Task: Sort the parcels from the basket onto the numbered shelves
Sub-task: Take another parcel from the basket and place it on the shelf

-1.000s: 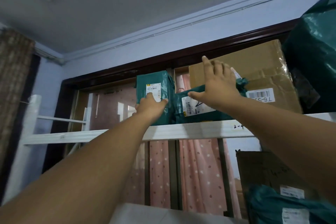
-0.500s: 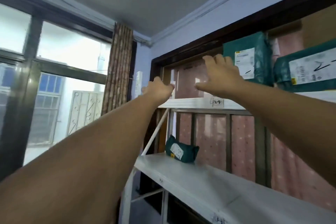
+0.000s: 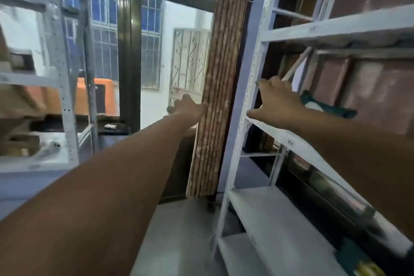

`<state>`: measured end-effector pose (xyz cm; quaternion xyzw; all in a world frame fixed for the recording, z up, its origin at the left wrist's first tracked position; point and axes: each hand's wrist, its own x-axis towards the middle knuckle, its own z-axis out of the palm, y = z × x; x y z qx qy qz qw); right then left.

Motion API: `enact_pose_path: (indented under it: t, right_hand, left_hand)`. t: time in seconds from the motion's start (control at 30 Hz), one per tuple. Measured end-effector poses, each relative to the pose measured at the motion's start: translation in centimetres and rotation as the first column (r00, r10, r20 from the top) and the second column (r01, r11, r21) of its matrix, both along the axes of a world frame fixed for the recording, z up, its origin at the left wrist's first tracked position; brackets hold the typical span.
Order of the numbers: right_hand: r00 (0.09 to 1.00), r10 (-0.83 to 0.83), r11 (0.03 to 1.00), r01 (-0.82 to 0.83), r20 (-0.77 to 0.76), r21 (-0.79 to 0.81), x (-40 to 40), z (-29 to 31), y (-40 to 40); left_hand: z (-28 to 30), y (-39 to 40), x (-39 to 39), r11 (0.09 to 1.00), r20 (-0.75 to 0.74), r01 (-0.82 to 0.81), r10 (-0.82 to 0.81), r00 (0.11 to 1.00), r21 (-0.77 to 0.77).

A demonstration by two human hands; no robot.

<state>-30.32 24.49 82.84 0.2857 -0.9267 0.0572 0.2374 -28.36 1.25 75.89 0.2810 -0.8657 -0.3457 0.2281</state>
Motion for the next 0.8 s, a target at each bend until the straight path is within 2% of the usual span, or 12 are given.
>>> enact_pose_path:
  t: [0.17, 0.37, 0.47, 0.53, 0.63, 0.8]
  right_hand:
    - [0.972, 0.058, 0.991, -0.084, 0.228, 0.102, -2.4, -13.5, -5.9]
    - [0.892, 0.03, 0.97, -0.136, 0.452, 0.204, -3.0, -33.8, -10.6]
    - [0.847, -0.006, 0.943, -0.173, 0.532, 0.285, -2.0, -43.8, -11.8]
    - [0.823, -0.018, 0.928, -0.197, 0.567, 0.316, -1.2, -49.6, -12.4]
    - [0.765, -0.032, 0.915, -0.236, 0.643, 0.326, 0.2, -57.9, -13.4]
    - [0.658, -0.075, 0.9, -0.279, 0.749, 0.335, 3.3, -70.1, -13.8]
  left_hand:
    - [-15.3, -5.7, 2.1, 0.993, 0.207, -0.098, 0.082, 0.975, 0.067]
    - [-36.0, -11.2, 6.1, 0.963, 0.49, -0.246, 0.165, 0.856, 0.106]
    - [-45.5, -12.6, 9.3, 0.942, 0.543, -0.272, 0.128, 0.83, 0.195]
    - [-51.2, -13.2, 11.3, 0.933, 0.6, -0.303, 0.13, 0.789, 0.196]
    - [-59.2, -13.8, 13.8, 0.917, 0.691, -0.359, 0.146, 0.708, 0.174]
    - [-71.6, -13.3, 18.5, 0.875, 0.761, -0.406, 0.069, 0.645, 0.265]
